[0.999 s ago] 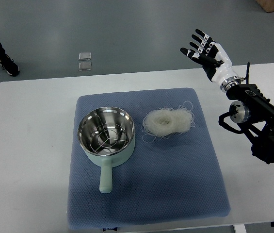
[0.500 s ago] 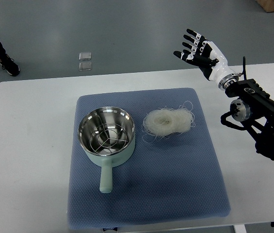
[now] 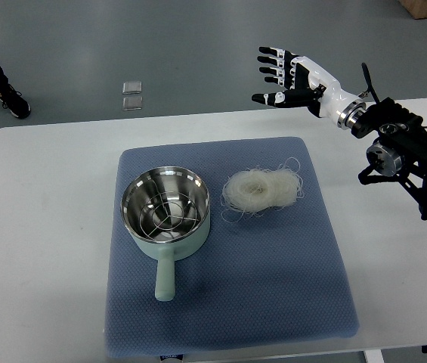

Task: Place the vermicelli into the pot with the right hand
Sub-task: 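Lower the right hand onto the white vermicelli bundle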

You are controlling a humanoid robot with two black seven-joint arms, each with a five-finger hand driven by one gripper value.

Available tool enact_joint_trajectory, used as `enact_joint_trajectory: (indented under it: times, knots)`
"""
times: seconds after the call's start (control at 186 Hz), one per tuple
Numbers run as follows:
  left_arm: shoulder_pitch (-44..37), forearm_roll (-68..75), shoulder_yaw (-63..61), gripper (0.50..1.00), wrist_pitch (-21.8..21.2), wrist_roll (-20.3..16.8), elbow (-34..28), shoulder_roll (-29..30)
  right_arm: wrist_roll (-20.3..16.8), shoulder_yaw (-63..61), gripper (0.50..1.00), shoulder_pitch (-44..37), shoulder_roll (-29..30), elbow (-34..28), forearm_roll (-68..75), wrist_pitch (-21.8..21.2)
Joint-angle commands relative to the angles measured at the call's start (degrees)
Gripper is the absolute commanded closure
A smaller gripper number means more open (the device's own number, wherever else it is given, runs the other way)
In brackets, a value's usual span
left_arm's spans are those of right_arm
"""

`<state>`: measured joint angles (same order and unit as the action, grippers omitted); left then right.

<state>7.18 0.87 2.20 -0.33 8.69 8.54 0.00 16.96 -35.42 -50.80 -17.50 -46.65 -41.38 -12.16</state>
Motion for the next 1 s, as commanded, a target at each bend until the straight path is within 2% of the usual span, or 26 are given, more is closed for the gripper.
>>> enact_joint_trajectory:
  times: [0.0,0.134,0.419,0.72,0.994]
  knots:
    - [0.02,-0.08,0.00,0.500,-0.02,0.01,-0.01,0.00,-0.09,4.05,0.583,-2.02,-1.84,-0.99,-4.32,-2.35]
    - [0.02,-0.08,0.00,0.500,-0.02,0.01,-0.01,0.00,-0.09,10.98,0.585,-6.32,-3.07,-2.39,-11.43,-3.66]
    - [0.64,-0.08,-0.09,0.500,-0.02,0.01,-0.01,0.00,-0.52,25.84,0.585,-15.03,-1.84,-2.48,-19.96,-4.54]
    - [1.43,-0.08,-0.18,0.500,-0.02,0.01,-0.01,0.00,-0.70,35.42,0.591,-20.56,-1.66,-3.71,-23.83,-13.77]
    - [1.69,-0.08,-0.18,0.500,-0.02,-0.07,-0.01,0.00,-1.84,39.73,0.593,-20.56,-1.57,-4.06,-26.56,-13.16]
